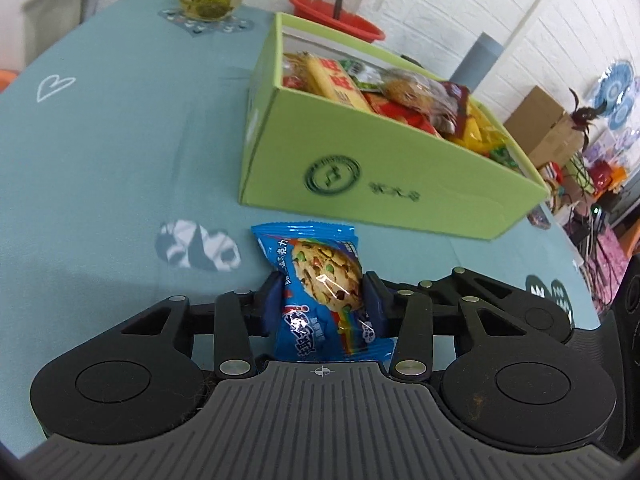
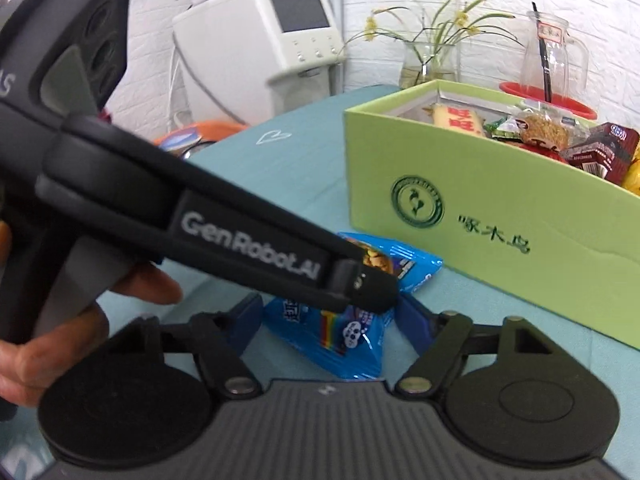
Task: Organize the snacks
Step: 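Grasp the blue cookie packet with both grippers, then carry the blue cookie packet into the green box and release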
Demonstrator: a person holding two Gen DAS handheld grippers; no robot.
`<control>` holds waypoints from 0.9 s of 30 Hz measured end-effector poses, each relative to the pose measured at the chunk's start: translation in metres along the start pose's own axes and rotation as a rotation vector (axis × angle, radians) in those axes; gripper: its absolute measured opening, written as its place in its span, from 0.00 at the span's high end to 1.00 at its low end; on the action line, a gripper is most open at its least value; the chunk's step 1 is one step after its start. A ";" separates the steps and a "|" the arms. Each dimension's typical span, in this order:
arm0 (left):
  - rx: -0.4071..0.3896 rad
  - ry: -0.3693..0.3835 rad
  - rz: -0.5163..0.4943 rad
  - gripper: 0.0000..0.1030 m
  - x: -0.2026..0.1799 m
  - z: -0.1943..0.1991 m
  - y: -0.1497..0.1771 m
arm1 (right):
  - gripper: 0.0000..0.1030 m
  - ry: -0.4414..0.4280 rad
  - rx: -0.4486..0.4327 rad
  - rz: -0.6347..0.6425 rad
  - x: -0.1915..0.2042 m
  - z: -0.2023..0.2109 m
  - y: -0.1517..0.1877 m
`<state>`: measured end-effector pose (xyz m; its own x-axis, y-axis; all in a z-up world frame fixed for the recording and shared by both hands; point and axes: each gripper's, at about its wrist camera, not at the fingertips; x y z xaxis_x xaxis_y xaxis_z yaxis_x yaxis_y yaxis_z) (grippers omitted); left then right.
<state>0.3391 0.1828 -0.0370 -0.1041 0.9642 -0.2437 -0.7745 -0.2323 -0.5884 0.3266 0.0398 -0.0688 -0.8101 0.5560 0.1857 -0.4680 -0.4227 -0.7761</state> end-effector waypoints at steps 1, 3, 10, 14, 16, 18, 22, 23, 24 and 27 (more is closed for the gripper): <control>0.000 -0.002 -0.002 0.79 -0.005 0.005 0.008 | 0.28 0.002 0.001 -0.001 0.005 0.008 0.006; -0.001 0.003 -0.010 0.79 -0.018 0.016 0.028 | 0.28 0.010 -0.003 -0.008 0.014 0.026 0.022; -0.007 0.053 -0.012 0.74 -0.056 0.050 0.100 | 0.24 0.018 -0.058 -0.086 0.042 0.096 0.087; -0.042 -0.025 -0.048 0.57 -0.066 0.064 0.108 | 0.20 0.032 -0.090 -0.102 0.041 0.112 0.097; -0.058 -0.042 -0.054 0.52 -0.064 0.071 0.109 | 0.16 0.037 -0.117 -0.104 0.041 0.123 0.098; -0.066 -0.050 -0.039 0.51 -0.059 0.074 0.109 | 0.12 0.047 -0.127 -0.096 0.041 0.127 0.098; -0.025 -0.032 -0.035 0.57 -0.056 0.061 0.108 | 0.16 0.021 -0.087 -0.100 0.040 0.110 0.098; -0.036 -0.019 -0.047 0.63 -0.058 0.059 0.109 | 0.19 0.015 -0.075 -0.091 0.040 0.105 0.097; -0.027 0.016 -0.056 0.87 -0.058 0.058 0.108 | 0.27 0.033 -0.078 -0.063 0.043 0.103 0.096; -0.031 0.044 -0.051 0.89 -0.058 0.058 0.097 | 0.31 0.046 -0.084 -0.034 0.043 0.105 0.085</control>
<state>0.2337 0.1114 -0.0346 -0.0373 0.9686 -0.2457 -0.7586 -0.1875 -0.6240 0.2150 -0.0472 -0.0631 -0.7763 0.6021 0.1865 -0.4622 -0.3426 -0.8179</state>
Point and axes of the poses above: each gripper's, at about its wrist camera, not at the fingertips, and z roughly against the way its jaws point, x to its left, y to its underside, and after that the axes turned 11 degrees about -y, right-handed
